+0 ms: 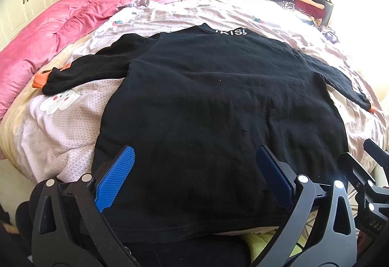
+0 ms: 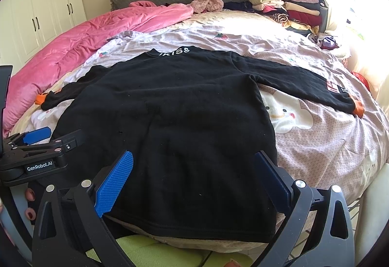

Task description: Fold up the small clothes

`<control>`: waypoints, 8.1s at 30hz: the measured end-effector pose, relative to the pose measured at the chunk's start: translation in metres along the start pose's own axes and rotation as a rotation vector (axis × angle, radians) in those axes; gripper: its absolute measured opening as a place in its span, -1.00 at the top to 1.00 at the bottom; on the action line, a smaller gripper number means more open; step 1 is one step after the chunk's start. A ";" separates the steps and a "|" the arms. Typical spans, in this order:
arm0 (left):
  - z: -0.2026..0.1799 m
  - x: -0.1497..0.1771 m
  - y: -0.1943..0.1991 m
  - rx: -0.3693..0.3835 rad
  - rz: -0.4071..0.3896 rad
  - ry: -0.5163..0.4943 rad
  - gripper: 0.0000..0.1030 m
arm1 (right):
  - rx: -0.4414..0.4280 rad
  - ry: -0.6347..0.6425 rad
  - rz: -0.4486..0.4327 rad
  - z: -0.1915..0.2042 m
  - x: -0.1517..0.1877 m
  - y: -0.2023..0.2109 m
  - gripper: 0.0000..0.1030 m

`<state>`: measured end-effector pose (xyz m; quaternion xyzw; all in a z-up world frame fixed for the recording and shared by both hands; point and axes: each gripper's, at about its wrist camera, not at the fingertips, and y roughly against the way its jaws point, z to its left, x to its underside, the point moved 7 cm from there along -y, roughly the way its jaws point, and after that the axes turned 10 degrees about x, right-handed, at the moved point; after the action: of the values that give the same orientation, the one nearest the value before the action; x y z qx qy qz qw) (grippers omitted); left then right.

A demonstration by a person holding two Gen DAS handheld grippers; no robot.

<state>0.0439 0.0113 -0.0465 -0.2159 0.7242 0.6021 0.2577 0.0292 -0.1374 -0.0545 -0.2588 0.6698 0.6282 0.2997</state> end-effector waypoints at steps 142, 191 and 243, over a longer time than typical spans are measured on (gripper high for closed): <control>0.053 -0.175 -0.146 0.210 0.045 0.198 -0.82 | -0.247 -0.035 -0.059 0.057 -0.225 -0.149 0.53; 0.060 -0.164 -0.137 0.192 0.021 0.107 0.79 | -0.122 -0.053 0.029 -0.013 -0.150 -0.156 0.04; 0.130 -0.143 -0.078 -0.017 -0.034 0.099 -0.77 | -0.136 0.045 -0.015 0.039 -0.159 -0.129 -0.85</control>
<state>0.2179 0.1249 -0.0338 -0.2597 0.7271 0.5924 0.2299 0.2345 -0.1131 -0.0293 -0.2978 0.6301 0.6639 0.2710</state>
